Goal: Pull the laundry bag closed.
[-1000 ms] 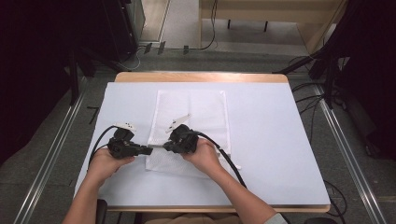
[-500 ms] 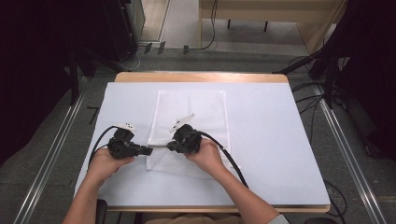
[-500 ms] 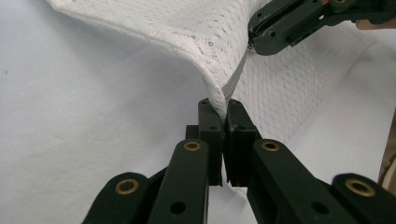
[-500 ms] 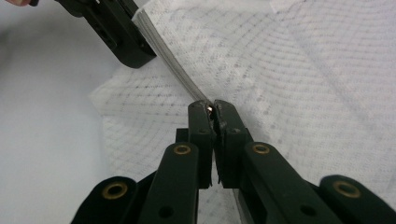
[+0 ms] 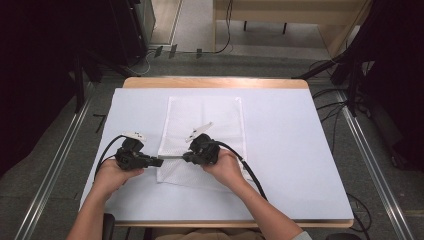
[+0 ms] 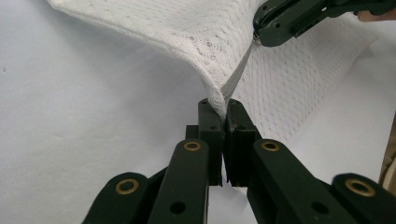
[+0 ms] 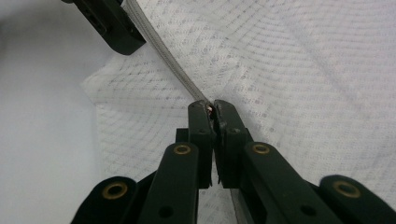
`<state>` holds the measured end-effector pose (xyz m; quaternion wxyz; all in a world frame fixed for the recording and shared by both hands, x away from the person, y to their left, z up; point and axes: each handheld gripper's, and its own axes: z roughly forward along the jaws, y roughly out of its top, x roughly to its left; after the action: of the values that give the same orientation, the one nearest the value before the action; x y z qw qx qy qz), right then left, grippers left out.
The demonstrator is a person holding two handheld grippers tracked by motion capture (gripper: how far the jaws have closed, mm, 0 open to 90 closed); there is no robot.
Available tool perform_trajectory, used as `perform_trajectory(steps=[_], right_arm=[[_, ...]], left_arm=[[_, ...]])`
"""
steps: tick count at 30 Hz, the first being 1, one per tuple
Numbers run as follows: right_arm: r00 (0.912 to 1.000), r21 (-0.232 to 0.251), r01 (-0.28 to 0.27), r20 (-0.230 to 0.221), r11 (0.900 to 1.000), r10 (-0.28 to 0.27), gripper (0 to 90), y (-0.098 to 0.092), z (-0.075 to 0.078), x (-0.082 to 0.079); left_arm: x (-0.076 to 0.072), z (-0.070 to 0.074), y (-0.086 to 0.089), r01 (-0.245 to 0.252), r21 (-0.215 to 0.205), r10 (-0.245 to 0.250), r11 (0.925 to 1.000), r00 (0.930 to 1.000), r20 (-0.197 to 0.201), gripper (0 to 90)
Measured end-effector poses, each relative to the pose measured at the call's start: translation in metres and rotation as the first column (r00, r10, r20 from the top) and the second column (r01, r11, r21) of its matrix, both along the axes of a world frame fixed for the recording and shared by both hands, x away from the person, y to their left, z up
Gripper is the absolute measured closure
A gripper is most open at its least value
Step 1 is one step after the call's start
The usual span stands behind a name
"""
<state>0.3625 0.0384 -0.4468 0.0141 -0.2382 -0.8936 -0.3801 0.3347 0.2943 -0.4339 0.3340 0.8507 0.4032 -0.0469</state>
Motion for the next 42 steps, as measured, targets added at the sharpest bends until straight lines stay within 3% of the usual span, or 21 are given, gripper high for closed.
perform_trajectory(steps=[42], right_arm=[[0.9997,-0.036,0.021,-0.015,0.999,-0.021,88.5,-0.026,-0.001,0.001]], left_arm=[[0.0,-0.001,0.002,0.01,-0.004,-0.01,0.9999,0.9999,-0.01,88.1]])
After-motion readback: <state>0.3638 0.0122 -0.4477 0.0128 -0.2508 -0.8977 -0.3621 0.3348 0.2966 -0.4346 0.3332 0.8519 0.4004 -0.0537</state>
